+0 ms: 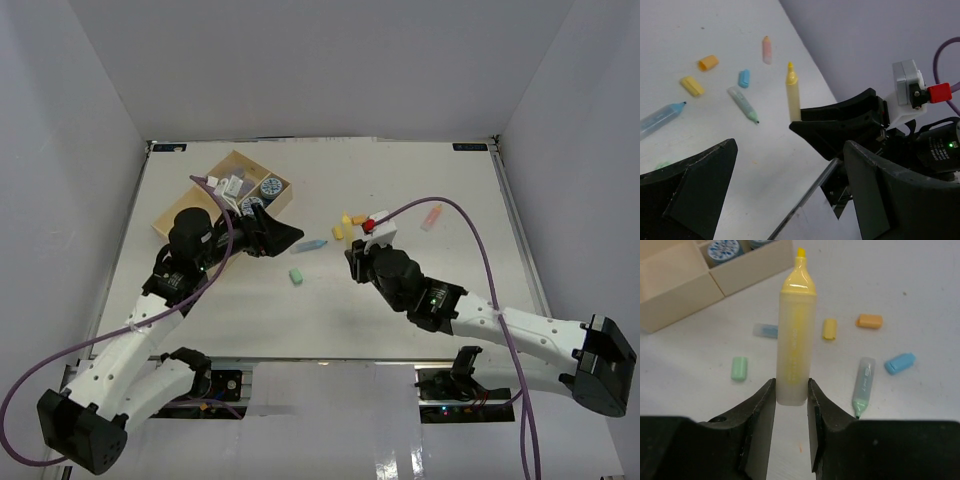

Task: Sort the stationery into containers
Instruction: Pick up the pen from the center of the board.

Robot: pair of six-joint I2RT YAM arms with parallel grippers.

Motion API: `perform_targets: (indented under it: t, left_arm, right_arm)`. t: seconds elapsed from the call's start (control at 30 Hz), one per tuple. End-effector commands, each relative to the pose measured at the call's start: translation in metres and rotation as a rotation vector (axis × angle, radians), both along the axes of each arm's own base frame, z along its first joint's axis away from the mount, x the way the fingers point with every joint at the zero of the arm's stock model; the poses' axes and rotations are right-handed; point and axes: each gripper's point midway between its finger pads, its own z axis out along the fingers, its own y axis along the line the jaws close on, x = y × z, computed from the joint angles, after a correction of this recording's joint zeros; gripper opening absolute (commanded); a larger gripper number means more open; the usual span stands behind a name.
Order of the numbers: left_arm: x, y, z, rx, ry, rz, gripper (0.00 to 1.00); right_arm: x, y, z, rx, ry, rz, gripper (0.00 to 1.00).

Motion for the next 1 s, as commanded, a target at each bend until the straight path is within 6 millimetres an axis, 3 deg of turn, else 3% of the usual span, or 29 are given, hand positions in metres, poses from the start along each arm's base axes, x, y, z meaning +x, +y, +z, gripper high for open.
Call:
perform_targets:
  t: [0.0,0.1,0.3,0.7,0.97]
  left_arm:
    - [-0.01,-0.015,0.027,-0.086,-0.055,-0.009,0.98]
    - [-0.019,-0.037,0.026,-0.083,-0.055,-0.038,0.98]
    - [-0.008,-0.058,0.022,-0.05,-0.08,0.026,0.92]
    - [0.012,-0.076,0.034,-0.063,-0.159,0.135,0.75]
    - [0.012,-0.082,0.026,-0.059,-0.184,0.124,0.6]
  right_arm:
    - [0.001,0.021,0.066,0.119,-0.222,0.052,0.09]
    - [-0.009,0.037,0.088,0.157,-0.291,0.107,0.09]
    - [-0.021,0.054,0.101,0.197,-0.324,0.16,0.09]
    - [-0.027,0.062,0.102,0.221,-0.329,0.177,0.1]
    - [-0.026,0.062,0.099,0.243,-0.317,0.157,0.1]
